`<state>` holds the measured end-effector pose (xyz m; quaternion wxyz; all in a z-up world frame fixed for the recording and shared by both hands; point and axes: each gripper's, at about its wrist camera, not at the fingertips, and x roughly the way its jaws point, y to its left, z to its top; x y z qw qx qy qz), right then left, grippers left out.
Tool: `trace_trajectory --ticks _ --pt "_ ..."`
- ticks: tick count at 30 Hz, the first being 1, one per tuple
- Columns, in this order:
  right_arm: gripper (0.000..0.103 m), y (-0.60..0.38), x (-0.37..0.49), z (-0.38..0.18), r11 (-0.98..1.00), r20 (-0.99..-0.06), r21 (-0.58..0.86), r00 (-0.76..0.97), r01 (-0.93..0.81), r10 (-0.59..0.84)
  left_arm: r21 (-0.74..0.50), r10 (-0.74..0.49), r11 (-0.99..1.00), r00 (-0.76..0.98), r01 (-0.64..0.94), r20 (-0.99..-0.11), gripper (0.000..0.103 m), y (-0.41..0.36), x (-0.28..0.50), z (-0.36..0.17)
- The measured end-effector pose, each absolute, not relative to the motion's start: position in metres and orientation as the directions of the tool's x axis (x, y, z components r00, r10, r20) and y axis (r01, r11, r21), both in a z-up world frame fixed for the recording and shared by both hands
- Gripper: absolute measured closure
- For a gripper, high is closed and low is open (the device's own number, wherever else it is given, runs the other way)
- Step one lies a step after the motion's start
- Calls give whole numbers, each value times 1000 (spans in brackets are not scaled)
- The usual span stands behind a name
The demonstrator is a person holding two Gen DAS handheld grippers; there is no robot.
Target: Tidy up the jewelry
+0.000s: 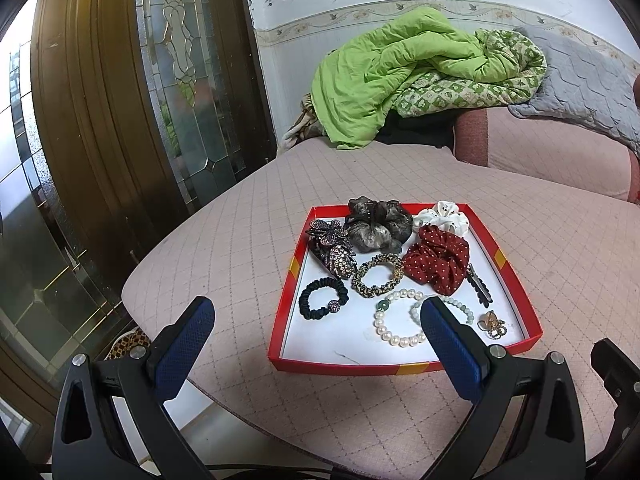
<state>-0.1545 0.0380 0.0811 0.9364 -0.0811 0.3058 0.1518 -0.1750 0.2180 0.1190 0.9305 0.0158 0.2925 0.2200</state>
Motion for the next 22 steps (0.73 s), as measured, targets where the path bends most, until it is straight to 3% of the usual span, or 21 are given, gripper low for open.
trace_trajectory --ticks 19,22 --pt "11 21 -153 82 945 -595 -19 763 -326 252 163 434 894 719 -417 -542 1 207 -174 124" --pt "11 2 -150 83 956 -592 19 767 -293 247 160 367 928 749 -336 -551 1 184 -167 132"
